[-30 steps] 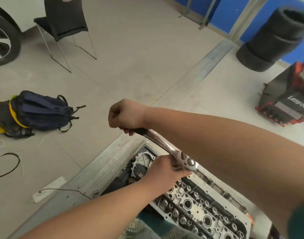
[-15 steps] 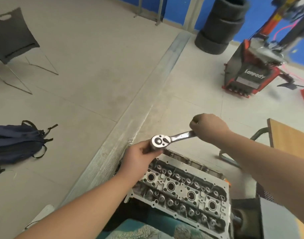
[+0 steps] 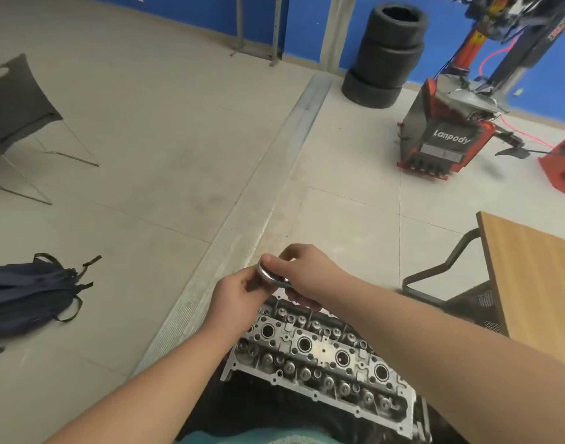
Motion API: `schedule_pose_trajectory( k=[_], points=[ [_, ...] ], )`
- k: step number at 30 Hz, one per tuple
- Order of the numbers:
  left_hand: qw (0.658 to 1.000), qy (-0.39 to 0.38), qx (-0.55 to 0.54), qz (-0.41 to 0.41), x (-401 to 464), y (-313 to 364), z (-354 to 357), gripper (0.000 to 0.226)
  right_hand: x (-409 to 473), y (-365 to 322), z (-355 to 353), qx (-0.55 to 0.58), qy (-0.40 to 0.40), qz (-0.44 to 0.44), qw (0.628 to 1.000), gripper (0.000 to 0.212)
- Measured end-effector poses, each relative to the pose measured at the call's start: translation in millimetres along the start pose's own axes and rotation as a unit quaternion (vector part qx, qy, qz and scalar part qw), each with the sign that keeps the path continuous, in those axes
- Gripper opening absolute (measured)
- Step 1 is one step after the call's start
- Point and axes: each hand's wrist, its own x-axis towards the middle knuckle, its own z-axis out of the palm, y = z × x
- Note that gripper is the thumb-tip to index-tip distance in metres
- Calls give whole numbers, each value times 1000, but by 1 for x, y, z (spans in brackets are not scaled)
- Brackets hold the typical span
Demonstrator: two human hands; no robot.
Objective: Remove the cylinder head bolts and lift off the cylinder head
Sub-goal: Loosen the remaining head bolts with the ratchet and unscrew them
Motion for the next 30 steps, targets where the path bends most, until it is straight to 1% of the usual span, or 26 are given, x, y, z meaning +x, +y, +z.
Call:
schedule_pose_trajectory(
  k=[3,5,7,9,11,13,15,17,20,22,23,24,27,28,30],
  points=[
    [1000,11,2,4,-3,-4,-1,20,-4,-6,1,-50,14,-33,998,46],
    [1000,23,0,8,-5,-8,-2,20,-9,-11,1,-53,14,-49,997,46],
    [999,35,-7,7,-6,-11,-1,21,-14,-21,-6,25,11,-76,997,46],
    [999,41,-11,10,-7,-14,1,19,-17,-33,-24,116,30,-116,986,45],
    [999,43,10,28,-9,-16,5,16,-20,-36,-47,168,65,-153,972,46],
    [998,45,16,40,-11,-16,7,13,-20,-21,-66,189,100,-156,964,46],
    [997,51,2,53,-14,-17,10,21,-18,15,-77,185,132,-118,967,45],
    [996,71,-10,57,-13,-19,15,28,-16,71,-83,168,162,-56,971,38],
    [993,108,-21,44,-7,-24,21,25,-19,171,-85,127,193,50,972,22],
    [992,120,-20,41,-5,-22,25,23,-30,237,-86,74,211,117,968,18],
    [991,126,-18,43,-3,-22,26,22,-36,266,-87,45,223,148,963,20],
    [990,133,-18,47,-3,-22,29,22,-45,292,-89,19,234,173,956,27],
    [987,150,-31,53,-6,-20,34,22,-66,346,-100,-31,276,211,937,54],
    [986,155,-33,52,-6,-19,37,22,-73,361,-104,-47,290,214,931,58],
    [984,166,-42,50,-9,-15,42,23,-85,387,-111,-95,309,213,922,59]
  ],
)
